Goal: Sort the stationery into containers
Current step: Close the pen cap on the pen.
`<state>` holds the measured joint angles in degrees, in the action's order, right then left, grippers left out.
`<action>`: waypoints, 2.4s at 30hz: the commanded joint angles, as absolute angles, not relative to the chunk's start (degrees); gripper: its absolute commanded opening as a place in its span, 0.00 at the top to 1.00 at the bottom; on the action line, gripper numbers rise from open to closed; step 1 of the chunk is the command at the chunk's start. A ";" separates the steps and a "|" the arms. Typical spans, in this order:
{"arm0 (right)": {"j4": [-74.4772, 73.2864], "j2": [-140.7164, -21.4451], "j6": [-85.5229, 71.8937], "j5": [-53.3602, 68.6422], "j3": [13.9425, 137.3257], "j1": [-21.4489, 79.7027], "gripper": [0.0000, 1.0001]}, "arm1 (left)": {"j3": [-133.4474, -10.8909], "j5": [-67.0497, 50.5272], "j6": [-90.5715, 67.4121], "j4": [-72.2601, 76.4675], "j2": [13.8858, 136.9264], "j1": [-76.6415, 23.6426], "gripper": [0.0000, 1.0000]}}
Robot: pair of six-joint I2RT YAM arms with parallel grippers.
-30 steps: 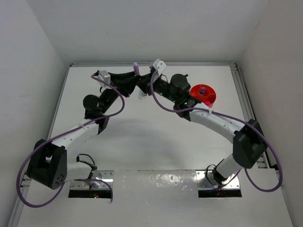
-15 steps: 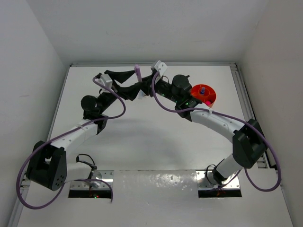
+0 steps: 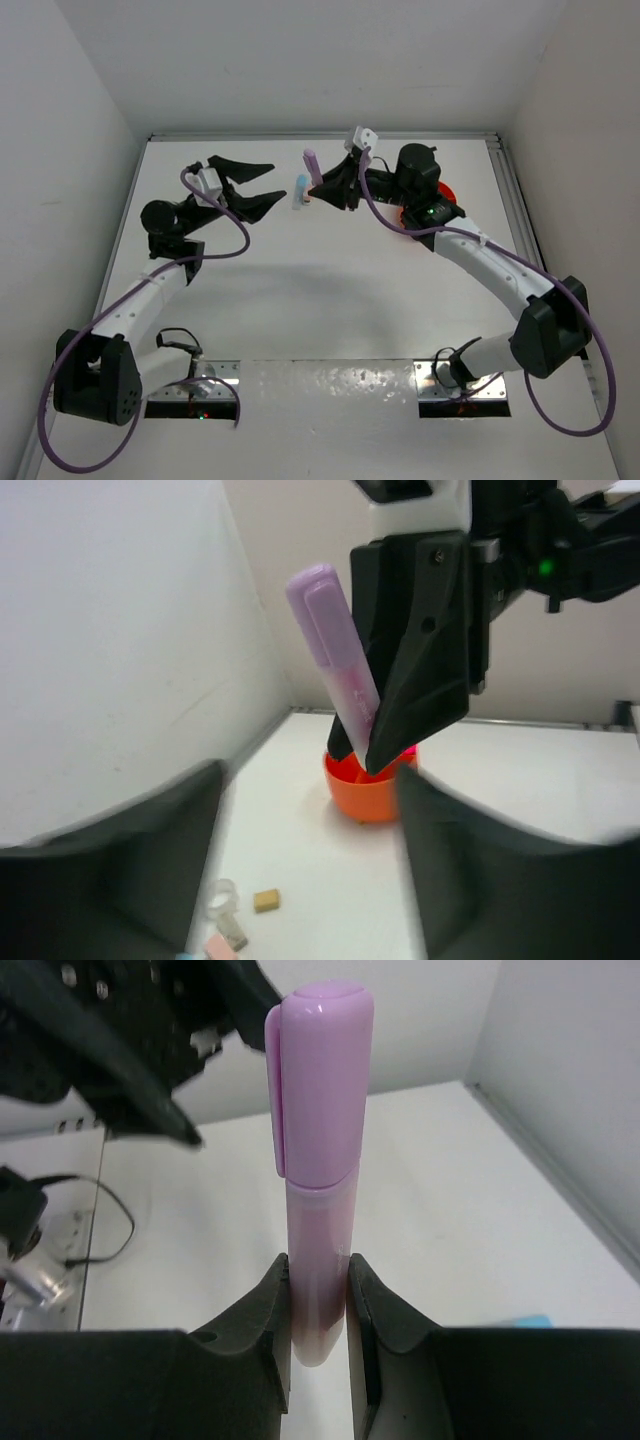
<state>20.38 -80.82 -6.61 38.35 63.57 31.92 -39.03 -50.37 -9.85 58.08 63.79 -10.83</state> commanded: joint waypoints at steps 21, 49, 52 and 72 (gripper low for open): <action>14.33 -82.00 -1.49 51.24 65.13 31.99 1.00 | -52.21 -61.79 -19.95 59.60 70.93 -15.90 0.30; 30.05 -79.72 -8.18 49.49 67.50 31.82 1.00 | -51.77 -64.07 -19.16 48.25 76.90 -18.46 1.00; 32.25 -78.67 -6.68 48.08 66.45 31.82 1.00 | -50.80 -64.16 -17.94 47.81 77.26 -18.81 1.00; 42.11 -80.68 -11.08 47.37 72.33 31.90 1.00 | -50.80 -65.39 -5.72 36.22 79.54 -19.78 1.00</action>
<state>24.32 -84.97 -8.45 46.04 63.55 31.22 -54.24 -56.75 -11.05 50.61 76.03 -18.70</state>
